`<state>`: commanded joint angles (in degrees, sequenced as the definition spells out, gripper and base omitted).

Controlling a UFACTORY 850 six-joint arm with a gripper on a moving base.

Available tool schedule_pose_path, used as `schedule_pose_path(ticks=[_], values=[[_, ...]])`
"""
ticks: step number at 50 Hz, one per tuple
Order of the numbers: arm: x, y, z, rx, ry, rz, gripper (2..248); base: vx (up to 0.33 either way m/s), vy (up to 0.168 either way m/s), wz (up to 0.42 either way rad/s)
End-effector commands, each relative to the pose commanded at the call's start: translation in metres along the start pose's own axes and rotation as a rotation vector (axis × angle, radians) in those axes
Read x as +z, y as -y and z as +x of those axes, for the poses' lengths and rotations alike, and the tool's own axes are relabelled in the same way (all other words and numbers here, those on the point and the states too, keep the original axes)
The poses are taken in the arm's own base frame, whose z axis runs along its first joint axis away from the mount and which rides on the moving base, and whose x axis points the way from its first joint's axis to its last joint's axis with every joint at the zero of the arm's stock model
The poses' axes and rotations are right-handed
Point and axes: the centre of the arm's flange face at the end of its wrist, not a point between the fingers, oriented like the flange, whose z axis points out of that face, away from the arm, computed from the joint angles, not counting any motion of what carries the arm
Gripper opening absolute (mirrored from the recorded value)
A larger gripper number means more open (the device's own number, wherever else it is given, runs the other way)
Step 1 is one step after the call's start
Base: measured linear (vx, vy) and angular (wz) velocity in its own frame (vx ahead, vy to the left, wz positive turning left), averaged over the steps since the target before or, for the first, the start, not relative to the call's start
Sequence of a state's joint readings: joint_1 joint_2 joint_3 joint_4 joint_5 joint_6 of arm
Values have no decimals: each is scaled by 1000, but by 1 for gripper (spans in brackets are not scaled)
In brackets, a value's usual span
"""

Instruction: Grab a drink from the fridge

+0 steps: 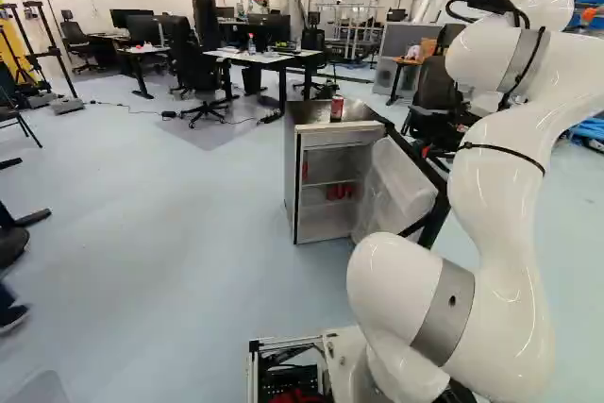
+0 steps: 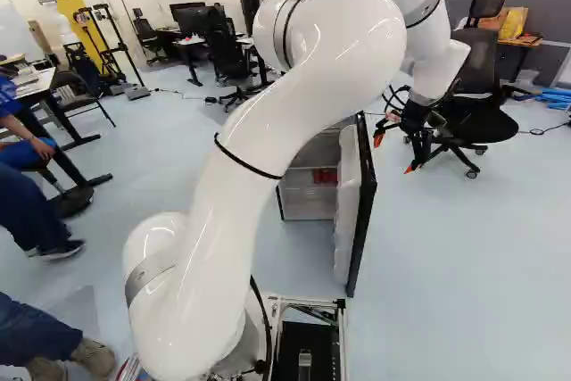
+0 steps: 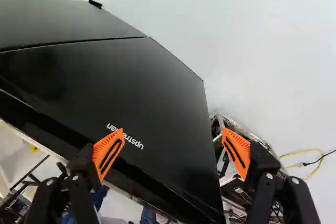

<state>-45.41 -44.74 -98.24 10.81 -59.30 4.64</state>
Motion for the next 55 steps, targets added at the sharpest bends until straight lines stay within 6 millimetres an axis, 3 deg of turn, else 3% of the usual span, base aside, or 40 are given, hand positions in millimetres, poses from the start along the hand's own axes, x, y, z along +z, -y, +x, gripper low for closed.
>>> schedule_pose_path(ticks=[55], values=[[17, 32, -59, -148, 73, -144, 247, 0, 0, 0]])
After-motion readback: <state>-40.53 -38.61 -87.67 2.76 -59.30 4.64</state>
